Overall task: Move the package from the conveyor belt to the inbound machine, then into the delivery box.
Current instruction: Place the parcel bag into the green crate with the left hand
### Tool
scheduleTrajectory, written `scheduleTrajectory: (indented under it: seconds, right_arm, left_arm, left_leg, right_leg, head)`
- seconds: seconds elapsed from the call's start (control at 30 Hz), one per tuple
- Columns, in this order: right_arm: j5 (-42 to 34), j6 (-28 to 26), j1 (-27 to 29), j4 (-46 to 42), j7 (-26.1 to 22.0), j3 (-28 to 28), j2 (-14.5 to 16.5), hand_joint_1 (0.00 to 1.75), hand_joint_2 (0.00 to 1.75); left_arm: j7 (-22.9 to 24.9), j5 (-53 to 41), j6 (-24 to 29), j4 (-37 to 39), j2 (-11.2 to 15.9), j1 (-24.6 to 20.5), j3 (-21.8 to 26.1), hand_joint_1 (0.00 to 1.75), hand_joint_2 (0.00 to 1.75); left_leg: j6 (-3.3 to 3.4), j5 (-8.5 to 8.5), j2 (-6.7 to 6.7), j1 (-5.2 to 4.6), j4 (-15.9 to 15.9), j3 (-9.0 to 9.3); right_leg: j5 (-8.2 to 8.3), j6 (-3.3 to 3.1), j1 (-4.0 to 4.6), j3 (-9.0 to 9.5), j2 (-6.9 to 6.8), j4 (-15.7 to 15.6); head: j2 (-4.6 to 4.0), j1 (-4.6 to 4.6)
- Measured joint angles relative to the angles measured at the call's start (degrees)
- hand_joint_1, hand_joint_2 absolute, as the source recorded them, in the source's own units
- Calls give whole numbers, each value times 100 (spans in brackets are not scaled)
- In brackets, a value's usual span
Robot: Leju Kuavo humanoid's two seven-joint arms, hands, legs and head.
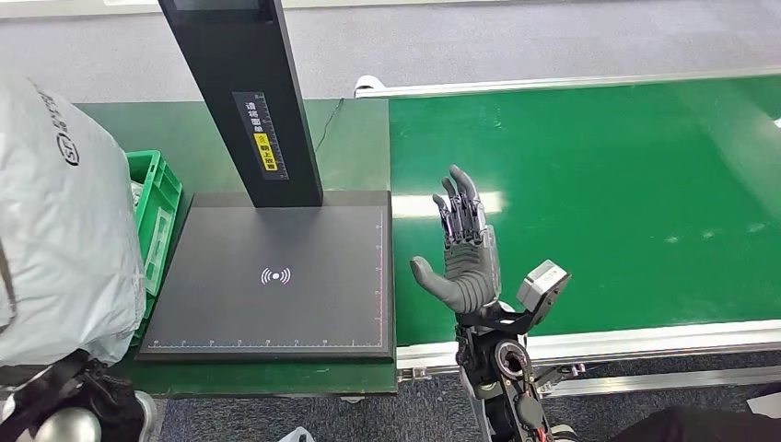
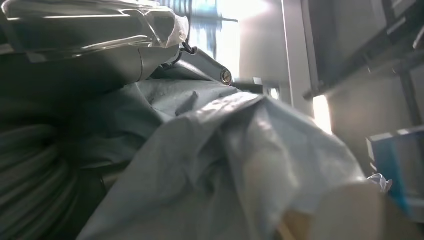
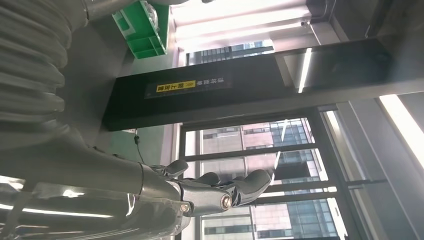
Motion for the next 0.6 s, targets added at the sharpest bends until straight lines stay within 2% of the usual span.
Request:
scheduleTrajectory:
  seconds: [0.13,0.2,0.33,0.47,0.6]
  right_arm:
    - [11,88,1,1,-46,-116,0,0,175]
    - [23,130,0,1,-53,-156,0,0,175]
    - [53,196,-3,1,-53,-211,14,0,175]
    - [56,279,-6,3,-53,-223,42,0,175]
    - [51,328,-1,5,-53,-238,63,0,175]
  left_arm:
    - [0,762,-1296,-98,-8,-225,835,175,175]
    - [6,959,-1498,1,15,-433,1295,175,175]
    - [314,854,-1424,557,242,-977,1907,175,175]
    - [830,548,-1567,2186,795,-2030,2177,175,175]
    - [781,155,-1520,4025,1342,-3019,2365,175,175]
  left_leg:
    - [-2,2,1,0,0,2]
    - [-3,2,2,0,0,2]
    - [-9,7,-3,1,0,2]
    - [-22,22,-11,1,0,0]
    - [-31,30,25,3,0,2]
  right_leg:
    - [0,-1,0,-1,1,1]
    - [1,-1,2,-1,2,2]
    - [1,-1,5,-1,-2,2]
    - [11,-16,6,0,-11,5]
    - [27,-34,7,-13,19,12]
  head:
    - [1,0]
    - [1,-1]
    - [1,1]
    - [1,2]
    - [1,1]
